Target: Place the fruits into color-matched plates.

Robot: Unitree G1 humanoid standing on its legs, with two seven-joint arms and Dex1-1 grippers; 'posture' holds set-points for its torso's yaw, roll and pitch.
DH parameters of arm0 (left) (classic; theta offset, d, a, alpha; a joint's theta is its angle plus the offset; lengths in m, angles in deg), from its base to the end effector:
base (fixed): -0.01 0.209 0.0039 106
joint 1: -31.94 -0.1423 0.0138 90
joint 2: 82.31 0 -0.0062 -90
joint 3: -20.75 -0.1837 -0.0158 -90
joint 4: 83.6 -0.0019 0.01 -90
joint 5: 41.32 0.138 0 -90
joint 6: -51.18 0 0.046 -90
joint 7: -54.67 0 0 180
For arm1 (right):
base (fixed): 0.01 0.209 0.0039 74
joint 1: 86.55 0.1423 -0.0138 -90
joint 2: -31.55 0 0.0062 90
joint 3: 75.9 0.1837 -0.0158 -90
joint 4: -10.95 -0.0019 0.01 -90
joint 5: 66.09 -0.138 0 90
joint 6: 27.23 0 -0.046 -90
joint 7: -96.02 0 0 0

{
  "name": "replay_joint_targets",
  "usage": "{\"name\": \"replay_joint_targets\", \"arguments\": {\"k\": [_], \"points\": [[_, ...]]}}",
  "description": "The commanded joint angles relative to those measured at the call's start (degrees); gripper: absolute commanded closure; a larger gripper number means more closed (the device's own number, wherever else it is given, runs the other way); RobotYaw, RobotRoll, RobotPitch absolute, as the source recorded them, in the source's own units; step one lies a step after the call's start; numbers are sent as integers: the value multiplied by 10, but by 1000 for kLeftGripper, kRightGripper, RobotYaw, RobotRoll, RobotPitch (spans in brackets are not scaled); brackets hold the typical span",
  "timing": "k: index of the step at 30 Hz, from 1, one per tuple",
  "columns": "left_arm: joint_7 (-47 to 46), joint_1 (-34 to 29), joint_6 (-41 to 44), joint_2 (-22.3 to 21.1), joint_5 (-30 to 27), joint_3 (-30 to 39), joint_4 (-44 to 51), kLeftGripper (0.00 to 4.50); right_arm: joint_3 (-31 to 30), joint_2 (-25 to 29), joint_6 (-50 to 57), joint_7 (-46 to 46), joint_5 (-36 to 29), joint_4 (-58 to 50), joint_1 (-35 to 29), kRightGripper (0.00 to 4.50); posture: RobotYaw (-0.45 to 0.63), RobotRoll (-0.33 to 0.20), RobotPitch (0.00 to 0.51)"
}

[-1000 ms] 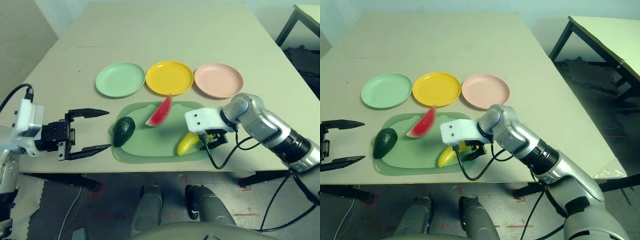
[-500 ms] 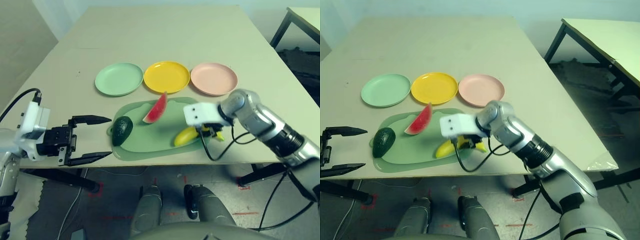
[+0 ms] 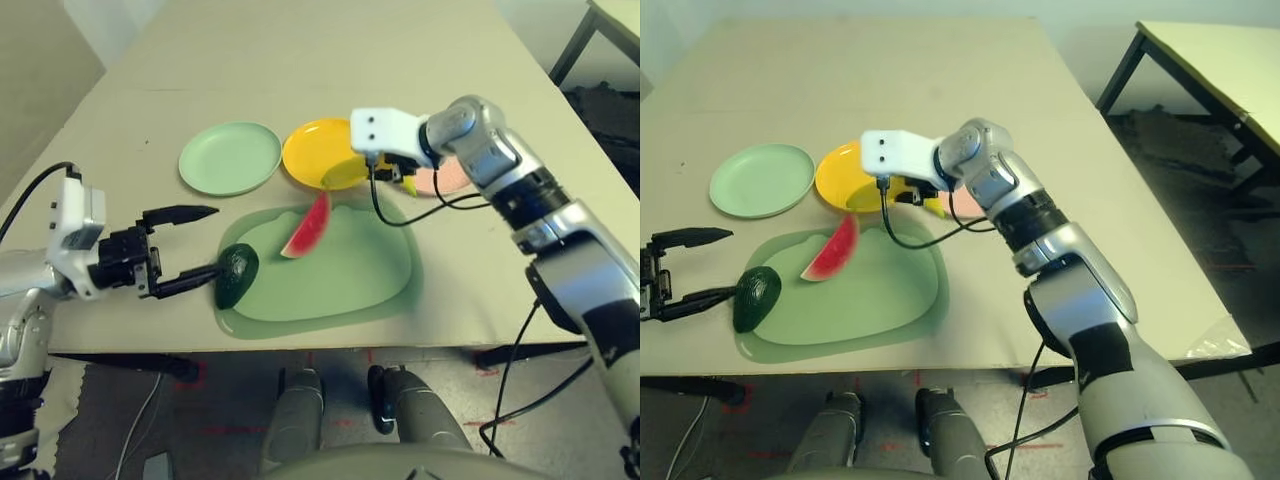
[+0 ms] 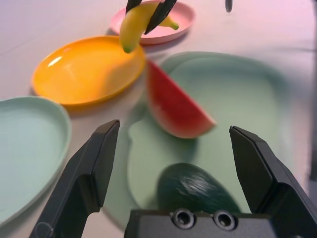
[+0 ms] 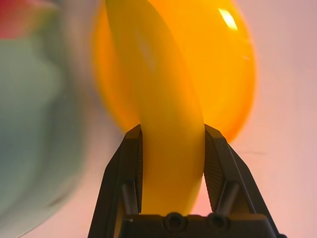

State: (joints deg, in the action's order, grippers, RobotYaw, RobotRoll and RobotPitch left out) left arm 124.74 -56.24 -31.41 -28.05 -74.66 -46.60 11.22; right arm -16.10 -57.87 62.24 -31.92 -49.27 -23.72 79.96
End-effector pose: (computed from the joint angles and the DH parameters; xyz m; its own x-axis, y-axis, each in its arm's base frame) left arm 0.1926 0.3335 0.1916 0.5836 -0.7950 -0.1654 0.7902 0.5092 0.3409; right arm 0.3718 -0.0895 0.2479 0.5668 0.5984 -0.5662 -0.7163 0.0185 -0.6975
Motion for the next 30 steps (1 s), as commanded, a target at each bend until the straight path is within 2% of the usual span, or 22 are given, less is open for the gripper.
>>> {"name": "replay_joint_targets", "arguments": {"k": [1, 7, 20, 30], "points": [[-29, -14, 16, 7, 4, 8, 20, 0, 12, -28, -54, -56, 20, 91, 26, 2812, 159, 0, 159], [-97, -23, 44, 15, 13, 17, 47, 0, 11, -71, -103, -140, 52, 180, 41, 2812, 184, 0, 167], [-130, -40, 57, 16, 10, 23, 70, 0, 5, -99, -129, -238, 112, 222, 38, 2812, 204, 0, 180], [-169, -14, 82, 26, 7, 17, 76, 0, 19, -105, -126, -241, 118, 225, 36, 2812, 196, 0, 190]]}}
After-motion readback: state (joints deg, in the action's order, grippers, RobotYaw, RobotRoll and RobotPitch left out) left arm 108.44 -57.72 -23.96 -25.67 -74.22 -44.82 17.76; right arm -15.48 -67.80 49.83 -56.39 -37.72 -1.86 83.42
